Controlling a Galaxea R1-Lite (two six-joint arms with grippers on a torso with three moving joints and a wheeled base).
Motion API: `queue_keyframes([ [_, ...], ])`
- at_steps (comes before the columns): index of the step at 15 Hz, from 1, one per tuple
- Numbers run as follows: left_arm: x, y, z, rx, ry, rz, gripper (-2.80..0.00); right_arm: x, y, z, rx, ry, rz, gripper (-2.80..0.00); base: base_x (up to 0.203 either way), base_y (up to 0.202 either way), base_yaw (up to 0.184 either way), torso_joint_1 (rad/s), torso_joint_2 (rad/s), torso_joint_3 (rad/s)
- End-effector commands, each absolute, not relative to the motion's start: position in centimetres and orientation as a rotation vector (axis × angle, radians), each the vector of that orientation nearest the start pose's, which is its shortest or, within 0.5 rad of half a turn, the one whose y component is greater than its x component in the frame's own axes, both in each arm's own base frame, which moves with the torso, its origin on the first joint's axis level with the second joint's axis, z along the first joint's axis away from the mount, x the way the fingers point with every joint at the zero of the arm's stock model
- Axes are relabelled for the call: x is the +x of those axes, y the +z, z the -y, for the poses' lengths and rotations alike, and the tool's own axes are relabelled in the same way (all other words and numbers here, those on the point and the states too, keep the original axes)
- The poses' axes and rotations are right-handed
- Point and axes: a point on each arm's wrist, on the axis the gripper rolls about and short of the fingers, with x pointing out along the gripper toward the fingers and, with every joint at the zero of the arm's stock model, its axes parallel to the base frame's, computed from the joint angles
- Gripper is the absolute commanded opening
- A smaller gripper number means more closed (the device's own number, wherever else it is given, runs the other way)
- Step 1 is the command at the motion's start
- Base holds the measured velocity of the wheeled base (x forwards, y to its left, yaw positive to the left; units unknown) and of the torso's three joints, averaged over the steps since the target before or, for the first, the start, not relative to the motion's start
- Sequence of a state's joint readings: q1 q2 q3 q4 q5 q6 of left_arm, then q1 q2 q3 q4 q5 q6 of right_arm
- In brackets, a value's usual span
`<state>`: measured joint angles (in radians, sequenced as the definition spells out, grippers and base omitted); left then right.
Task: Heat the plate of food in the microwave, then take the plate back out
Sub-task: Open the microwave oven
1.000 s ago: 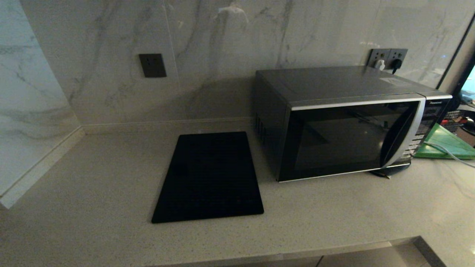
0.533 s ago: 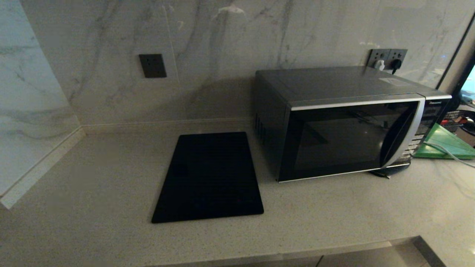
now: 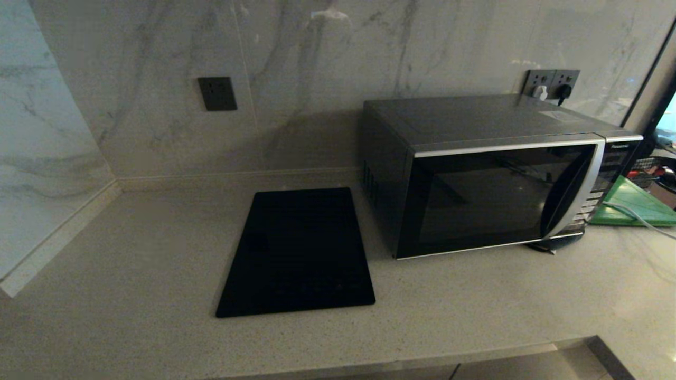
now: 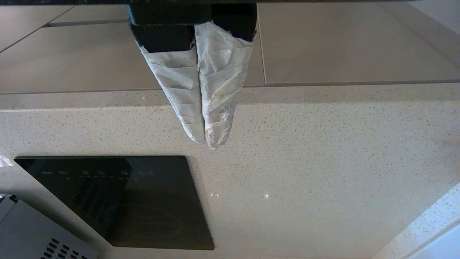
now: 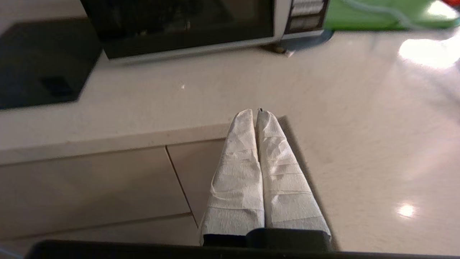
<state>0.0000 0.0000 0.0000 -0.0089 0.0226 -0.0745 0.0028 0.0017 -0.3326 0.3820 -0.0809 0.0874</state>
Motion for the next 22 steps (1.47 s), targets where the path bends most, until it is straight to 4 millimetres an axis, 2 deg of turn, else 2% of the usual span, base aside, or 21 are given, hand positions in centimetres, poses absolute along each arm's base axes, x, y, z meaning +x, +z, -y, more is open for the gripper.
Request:
queue_keyframes([
  [1,-2.3,7.6,-0.1,-0.075,0.023,0.011,-2.80,-3.9,9.8,0.2,0.078,-0.077,-0.066,-2.80,0.000,0.000,0.000,0.000,0.00,0.000],
  [6,-2.3,7.6,-0.1,-0.075,0.023,0.009,-2.80,-2.6,7.4,0.1,0.083,-0.046,-0.080,-2.80,0.000,0.000,0.000,0.000,0.00,0.000],
  [22,-2.3,7.6,-0.1,-0.075,0.023,0.009,-2.80,-2.6,7.5,0.1,0.089,-0.043,-0.078,-2.80,0.000,0.000,0.000,0.000,0.00,0.000],
])
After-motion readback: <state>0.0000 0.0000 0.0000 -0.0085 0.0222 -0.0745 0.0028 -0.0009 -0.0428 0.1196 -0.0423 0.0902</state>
